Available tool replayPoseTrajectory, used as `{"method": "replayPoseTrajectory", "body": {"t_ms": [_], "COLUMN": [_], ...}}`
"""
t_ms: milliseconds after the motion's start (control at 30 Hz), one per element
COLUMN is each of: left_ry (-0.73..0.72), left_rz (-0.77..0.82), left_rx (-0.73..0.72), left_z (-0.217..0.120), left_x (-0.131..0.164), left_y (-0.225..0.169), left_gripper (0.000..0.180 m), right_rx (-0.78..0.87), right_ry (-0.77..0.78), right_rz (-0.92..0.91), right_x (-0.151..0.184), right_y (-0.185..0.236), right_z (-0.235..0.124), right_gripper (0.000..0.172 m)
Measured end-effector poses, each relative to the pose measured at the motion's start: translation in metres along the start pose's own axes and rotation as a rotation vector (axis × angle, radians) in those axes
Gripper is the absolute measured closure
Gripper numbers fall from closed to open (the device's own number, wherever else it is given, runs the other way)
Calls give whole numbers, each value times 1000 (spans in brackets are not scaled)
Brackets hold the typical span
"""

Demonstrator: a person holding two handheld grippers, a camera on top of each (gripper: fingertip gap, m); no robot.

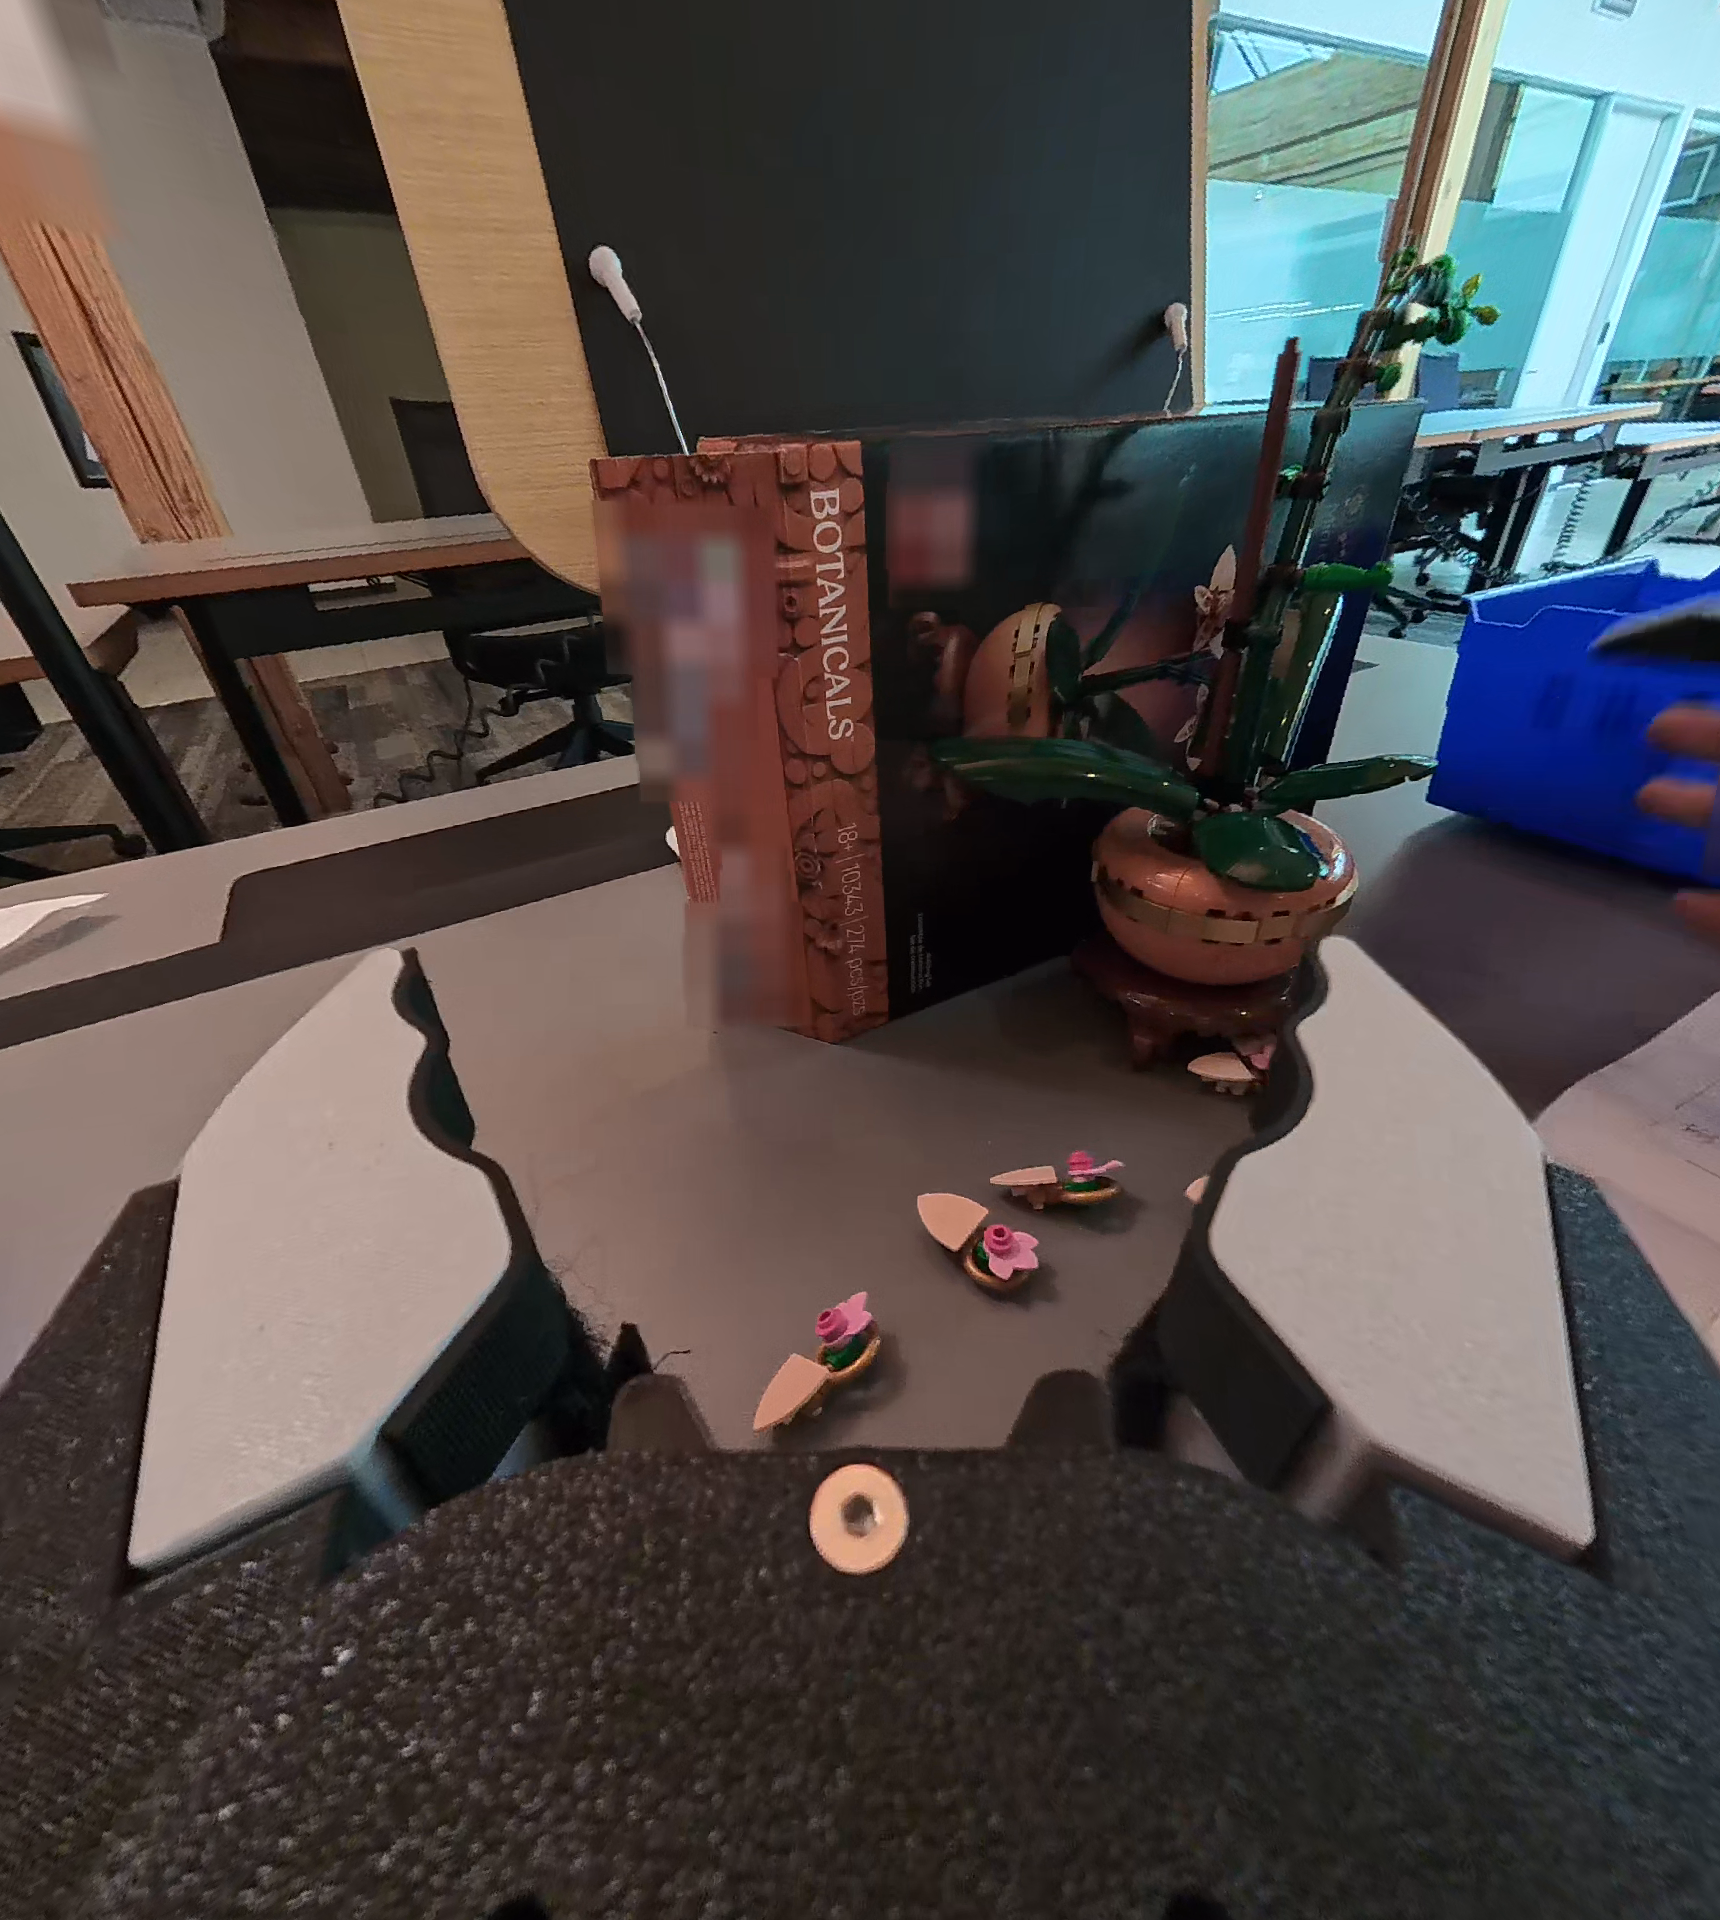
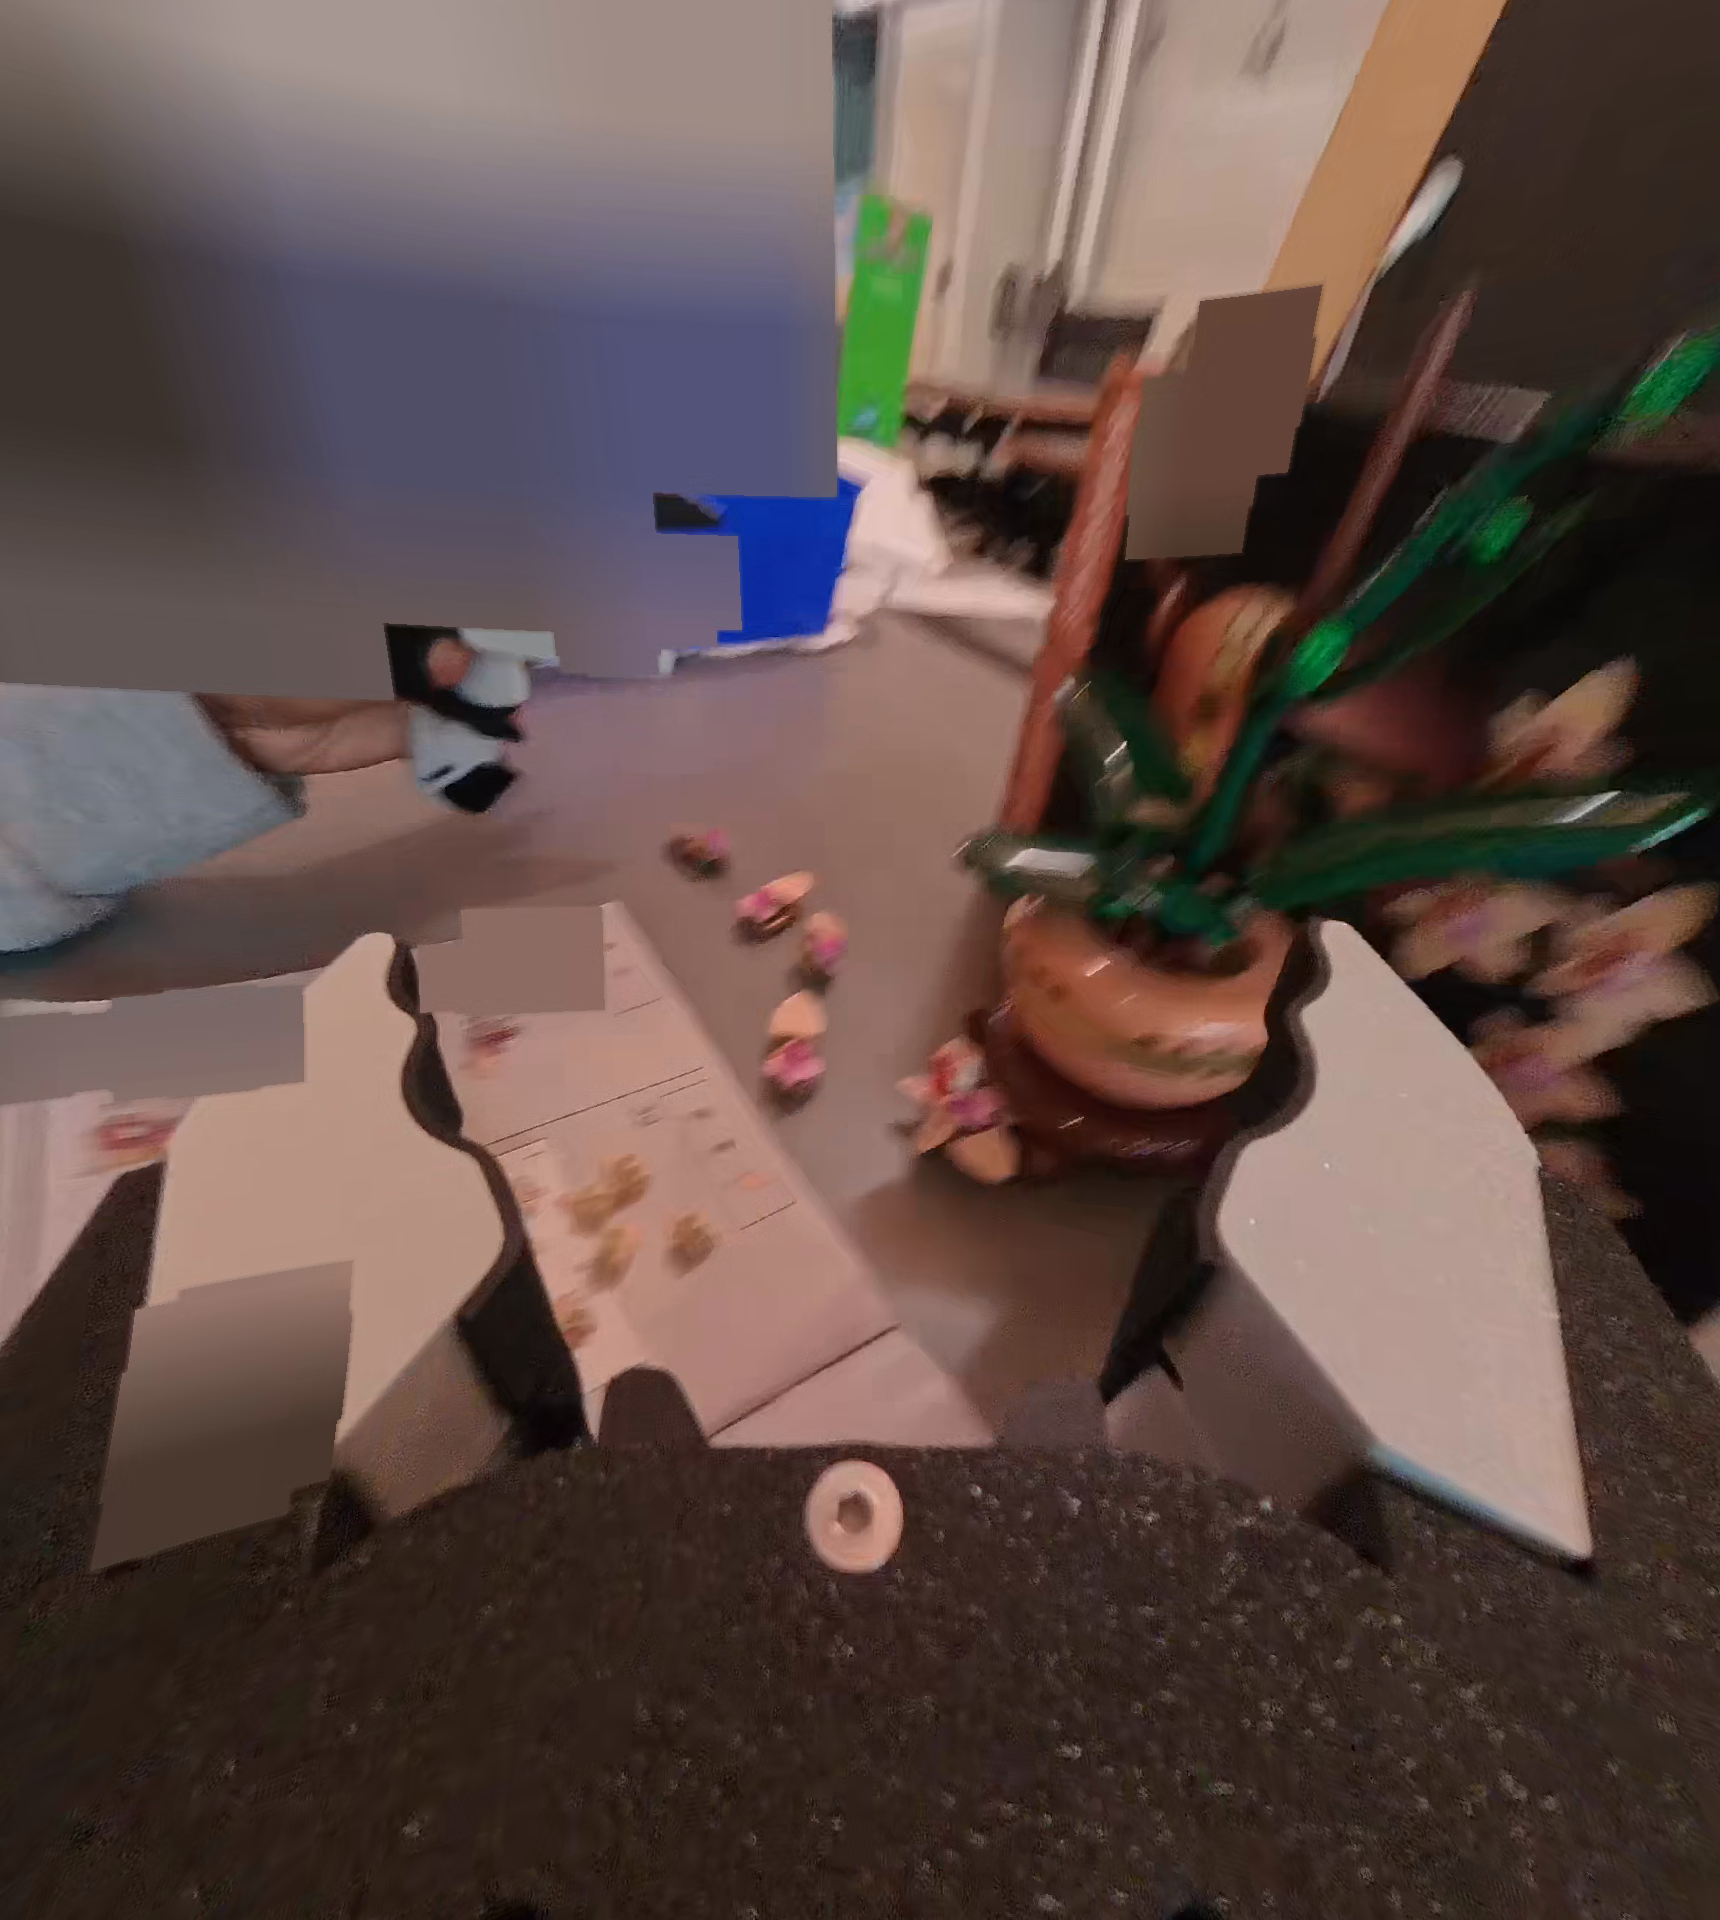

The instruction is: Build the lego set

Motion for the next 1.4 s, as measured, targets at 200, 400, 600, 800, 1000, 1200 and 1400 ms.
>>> {"method": "replayPoseTrajectory", "body": {"t_ms": [200,400,600,800,1000,1200,1400], "left_ry": [22,8,-3,1,3,-113,-87], "left_rz": [109,77,68,77,41,-48,-80], "left_rx": [-39,-42,-46,-40,-50,-179,-105], "left_z": [1,-1,-1,-1,-3,-23,-27], "left_x": [0,-1,-2,-1,0,-6,-7], "left_y": [-2,0,1,0,7,30,30], "left_gripper": [34,34,34,35,48,144,178], "right_rx": [110,195,165,188,18,-45,-97], "right_ry": [-408,-312,-292,-246,-133,7,377], "right_rz": [-462,-302,-12,90,33,22,-103], "right_x": [-26,-20,-21,-16,-4,-4,-11], "right_y": [16,1,-12,-25,-16,3,43], "right_z": [-33,-31,-39,-41,-26,-10,24], "right_gripper": [111,106,137,172,135,172,139]}}
Point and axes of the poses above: each gripper's, where its closed fingertips meet, z out along the fingers, x out of its underside, y = z × x across the jaws, the point moved 7 cm from there along -z, back along the fingers, and after that the axes turned 12 degrees about z, right-handed, at the moved point
